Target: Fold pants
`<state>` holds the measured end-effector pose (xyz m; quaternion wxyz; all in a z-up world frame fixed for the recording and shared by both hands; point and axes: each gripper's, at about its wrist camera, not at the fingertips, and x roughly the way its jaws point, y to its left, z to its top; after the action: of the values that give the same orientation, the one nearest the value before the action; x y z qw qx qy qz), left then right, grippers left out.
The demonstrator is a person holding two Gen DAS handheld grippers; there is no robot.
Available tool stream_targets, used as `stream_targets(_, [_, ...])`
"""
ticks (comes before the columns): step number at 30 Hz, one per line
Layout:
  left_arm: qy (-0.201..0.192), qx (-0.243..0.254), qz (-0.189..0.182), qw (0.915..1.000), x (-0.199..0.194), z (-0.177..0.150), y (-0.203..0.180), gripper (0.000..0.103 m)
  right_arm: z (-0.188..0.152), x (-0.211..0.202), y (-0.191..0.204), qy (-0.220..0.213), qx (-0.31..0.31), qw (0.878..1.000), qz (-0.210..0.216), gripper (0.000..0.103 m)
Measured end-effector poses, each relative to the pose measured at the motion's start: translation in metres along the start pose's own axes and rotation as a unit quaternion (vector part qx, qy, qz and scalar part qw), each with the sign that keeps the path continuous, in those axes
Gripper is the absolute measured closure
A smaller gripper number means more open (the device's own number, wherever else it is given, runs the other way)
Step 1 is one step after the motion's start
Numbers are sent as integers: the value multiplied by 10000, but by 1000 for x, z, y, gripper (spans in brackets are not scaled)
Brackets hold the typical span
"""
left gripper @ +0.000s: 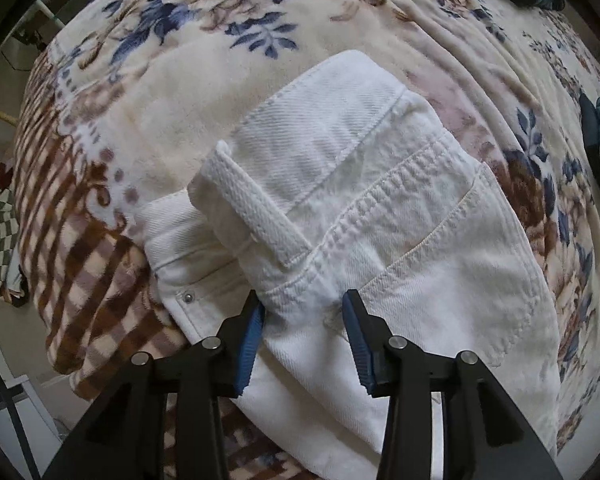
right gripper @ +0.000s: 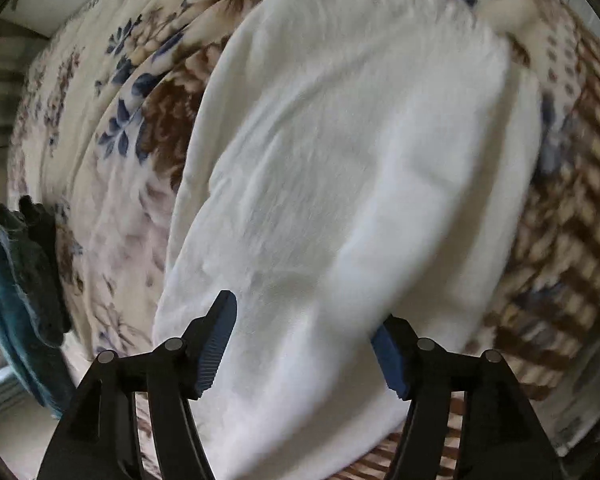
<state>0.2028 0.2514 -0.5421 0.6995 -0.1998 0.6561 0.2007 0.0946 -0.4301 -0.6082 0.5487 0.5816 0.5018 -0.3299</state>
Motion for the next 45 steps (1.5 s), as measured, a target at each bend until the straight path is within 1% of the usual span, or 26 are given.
stream_targets(1, [-26, -35, -101, 9999, 1, -1, 6, 66, -2, 2, -1, -1, 23, 10000, 64, 35])
stream_targets(3, [-112, -48, -195, 9997, 4, 0, 19, 79, -15, 7, -5, -112, -16, 9999, 8, 39])
stream_targets(4, [-179, -21, -201, 9996, 3, -2, 23, 86, -22, 9, -10, -235, -76, 9996, -163, 65])
stream_targets(5, [-229, -26, -235, 9995, 0, -4, 28, 90, -25, 8, -13, -342, -161, 9987, -343, 86])
stream_targets(7, [-396, -76, -389, 9984, -14, -11, 38, 93, -31, 2, -17, -505, -338, 9978, -277, 86])
stream_targets(10, [-793, 68, -472, 9957, -45, -24, 47, 94, -45, -21, -12, -789, -819, 9933, -204, 90])
stream_targets(12, [-904, 60, -527, 9945, -66, -29, 52, 94, -54, -39, -15, -855, -984, 9914, -96, 90])
stream_targets(16, [-906, 20, -485, 9947, -74, -35, 63, 94, -63, -60, -34, -812, -1014, 9915, 18, 91])
stream_targets(18, [-792, -95, -459, 9958, -64, -34, 69, 94, -62, -62, -45, -775, -893, 9930, 15, 91])
stream_targets(21, [-641, -162, -410, 9970, -54, -38, 72, 93, -54, -47, -56, -595, -818, 9949, -51, 91])
stream_targets(22, [-615, -177, -386, 9972, -48, -40, 72, 90, -51, -37, -57, -470, -886, 9949, -134, 90])
stream_targets(24, [-437, -165, -274, 9985, -35, -44, 72, 88, -46, -18, -63, -189, -931, 9949, -339, 83])
stream_targets(26, [-281, -321, -415, 9982, -29, -51, 75, 81, -47, -8, -67, 116, -879, 9957, -257, 70])
stream_targets(27, [-262, -370, -468, 9979, -29, -53, 76, 80, -48, -9, -70, 179, -840, 9962, -151, 67])
stream_targets(29, [-291, -402, -543, 9973, -31, -59, 76, 78, -52, -14, -71, 140, -914, 9957, -81, 56])
stream_targets(31, [-316, -395, -546, 9972, -29, -62, 75, 78, -55, -16, -71, 91, -1029, 9946, -42, 55])
stream_targets(32, [-367, -401, -504, 9973, -28, -62, 74, 78, -56, -15, -71, 60, -1097, 9939, -37, 57])
stream_targets(33, [-452, -405, -476, 9970, -29, -61, 73, 79, -56, -15, -71, -32, -1130, 9936, -48, 65])
stream_targets(34, [-570, -390, -427, 9967, -32, -61, 72, 88, -57, -14, -69, -80, -1160, 9932, -92, 92])
stream_targets(35, [-660, -349, -373, 9965, -35, -60, 71, 94, -56, -17, -69, -135, -1181, 9928, -154, 95])
stream_targets(36, [-820, -291, -286, 9958, -42, -60, 70, 97, -57, -20, -67, -169, -1164, 9930, -85, 96])
stream_targets(39, [-1130, -184, 57, 9934, -60, -64, 77, 99, -61, -40, -70, -408, -1292, 9907, -93, 98])
stream_targets(41, [-999, -180, 252, 9945, -53, -66, 88, 99, -62, -43, -77, -411, -1267, 9909, -201, 98])
stream_targets(43, [-627, -382, 223, 9971, -38, -70, 105, 99, -60, -34, -82, -294, -1202, 9916, -371, 98])
stream_targets(44, [-463, -398, 103, 9981, -36, -73, 108, 98, -59, -20, -86, -25, -1115, 9920, -587, 98])
stream_targets(45, [-439, -369, 54, 9983, -39, -75, 107, 98, -59, -14, -86, 136, -1055, 9924, -616, 98])
